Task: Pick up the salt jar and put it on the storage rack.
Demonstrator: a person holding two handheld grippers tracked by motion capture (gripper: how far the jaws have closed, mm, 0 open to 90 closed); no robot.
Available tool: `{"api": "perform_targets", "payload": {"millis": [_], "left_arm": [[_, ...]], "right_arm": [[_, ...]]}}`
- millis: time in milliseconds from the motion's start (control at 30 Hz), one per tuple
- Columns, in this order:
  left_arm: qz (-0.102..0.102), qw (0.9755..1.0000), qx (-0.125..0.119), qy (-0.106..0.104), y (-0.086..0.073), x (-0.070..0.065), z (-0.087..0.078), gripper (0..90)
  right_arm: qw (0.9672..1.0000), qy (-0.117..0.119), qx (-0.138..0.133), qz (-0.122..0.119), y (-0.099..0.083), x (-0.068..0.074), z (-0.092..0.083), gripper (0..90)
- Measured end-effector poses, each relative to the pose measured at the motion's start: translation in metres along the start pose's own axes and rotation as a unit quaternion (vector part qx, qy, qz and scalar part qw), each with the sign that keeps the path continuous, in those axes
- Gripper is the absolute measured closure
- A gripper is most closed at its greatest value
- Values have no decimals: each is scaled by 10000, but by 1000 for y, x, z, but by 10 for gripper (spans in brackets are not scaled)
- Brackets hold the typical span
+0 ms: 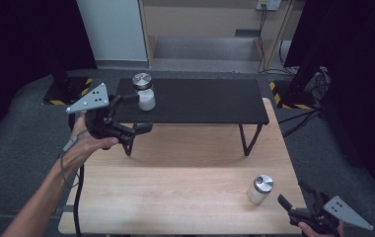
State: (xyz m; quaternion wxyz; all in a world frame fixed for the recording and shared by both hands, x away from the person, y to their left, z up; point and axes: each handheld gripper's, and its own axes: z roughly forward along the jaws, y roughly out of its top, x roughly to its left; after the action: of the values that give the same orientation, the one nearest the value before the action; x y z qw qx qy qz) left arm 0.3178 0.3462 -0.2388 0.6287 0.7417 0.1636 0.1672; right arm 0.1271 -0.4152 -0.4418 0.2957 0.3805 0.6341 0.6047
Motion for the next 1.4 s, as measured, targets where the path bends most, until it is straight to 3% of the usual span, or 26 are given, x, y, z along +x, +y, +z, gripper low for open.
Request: {"api": "perform_targets", "payload": {"millis": [233,500,633,833,1100,1400], "left_arm": [[27,9999,82,-60,-28,-12,1,20],[-108,9998,-119,-120,-62,-26,2,23],[-53,9999,-121,-41,-77,-37,4,23],[136,9994,-112,305,-99,-56,7,30],[-185,9973,-369,611,-132,-64,7,31],[-363,9939,-369,974,-165,-79,0,33]], "right_arm": [[10000,10,7,-13,0,0,0,66],[10000,13,2,-21,1,1,0,66],[10000,17,5,-22,1,1,1,66],[10000,26,8,-22,1,1,1,66],[10000,20,10,-26,1,1,1,66],[10000,19,3,-23,1,1,0,66]]}}
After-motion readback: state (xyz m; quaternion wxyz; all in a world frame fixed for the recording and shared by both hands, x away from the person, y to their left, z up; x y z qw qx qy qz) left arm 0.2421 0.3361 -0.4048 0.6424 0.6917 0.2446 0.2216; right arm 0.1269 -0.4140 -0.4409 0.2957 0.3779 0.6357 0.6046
